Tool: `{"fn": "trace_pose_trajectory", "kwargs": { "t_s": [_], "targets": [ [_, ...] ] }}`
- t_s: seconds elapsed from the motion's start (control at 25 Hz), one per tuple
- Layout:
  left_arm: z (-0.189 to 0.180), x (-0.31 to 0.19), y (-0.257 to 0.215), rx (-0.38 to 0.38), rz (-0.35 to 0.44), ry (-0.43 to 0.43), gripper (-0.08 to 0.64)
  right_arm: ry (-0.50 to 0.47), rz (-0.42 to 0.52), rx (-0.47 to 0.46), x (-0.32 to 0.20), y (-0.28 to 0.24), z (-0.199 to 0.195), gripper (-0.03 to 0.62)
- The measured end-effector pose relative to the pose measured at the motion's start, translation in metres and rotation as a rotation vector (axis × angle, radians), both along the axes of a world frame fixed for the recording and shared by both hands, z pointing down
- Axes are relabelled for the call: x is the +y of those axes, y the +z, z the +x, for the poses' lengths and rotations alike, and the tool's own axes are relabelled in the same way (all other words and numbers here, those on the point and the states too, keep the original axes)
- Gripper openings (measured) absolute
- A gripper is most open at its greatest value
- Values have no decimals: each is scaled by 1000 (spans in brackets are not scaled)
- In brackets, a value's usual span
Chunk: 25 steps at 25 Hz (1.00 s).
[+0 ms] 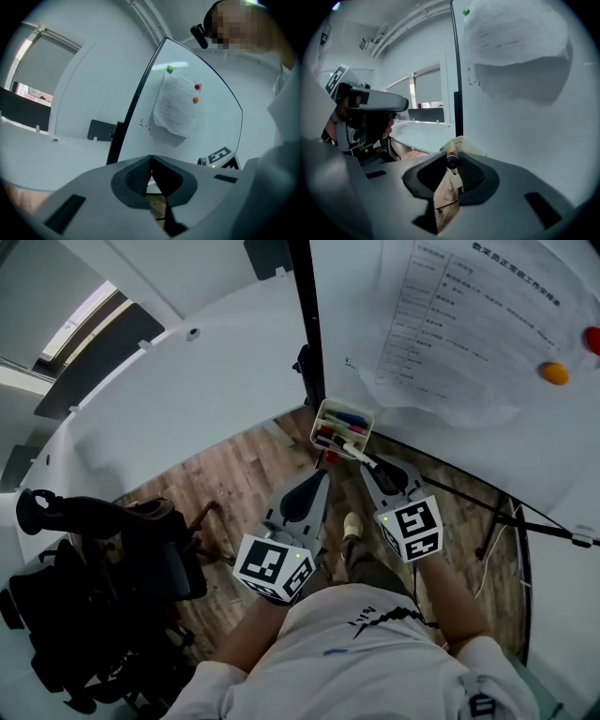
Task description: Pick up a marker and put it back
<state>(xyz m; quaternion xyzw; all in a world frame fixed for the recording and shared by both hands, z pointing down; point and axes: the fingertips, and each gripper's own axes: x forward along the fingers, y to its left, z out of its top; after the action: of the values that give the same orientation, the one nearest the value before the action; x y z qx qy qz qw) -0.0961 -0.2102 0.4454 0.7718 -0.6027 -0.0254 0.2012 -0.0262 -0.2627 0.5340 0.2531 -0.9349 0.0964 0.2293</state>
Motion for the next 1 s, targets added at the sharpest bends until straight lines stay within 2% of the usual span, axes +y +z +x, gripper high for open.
{"fn": "trace_pose_trajectory", "kwargs": {
  "t_s": [0.4, 0.76, 1.0],
  "targets": [
    [-17, -6, 22, 18, -55, -78, 11, -80, -38, 72, -9, 44, -18, 83],
    [-10, -5, 22, 20, -52, -59, 11, -74, -71, 99, -7, 54, -10, 92],
    [-4, 4, 16, 17, -41, -36, 11, -37, -20, 85, -4, 34, -3, 98]
  ]
}}
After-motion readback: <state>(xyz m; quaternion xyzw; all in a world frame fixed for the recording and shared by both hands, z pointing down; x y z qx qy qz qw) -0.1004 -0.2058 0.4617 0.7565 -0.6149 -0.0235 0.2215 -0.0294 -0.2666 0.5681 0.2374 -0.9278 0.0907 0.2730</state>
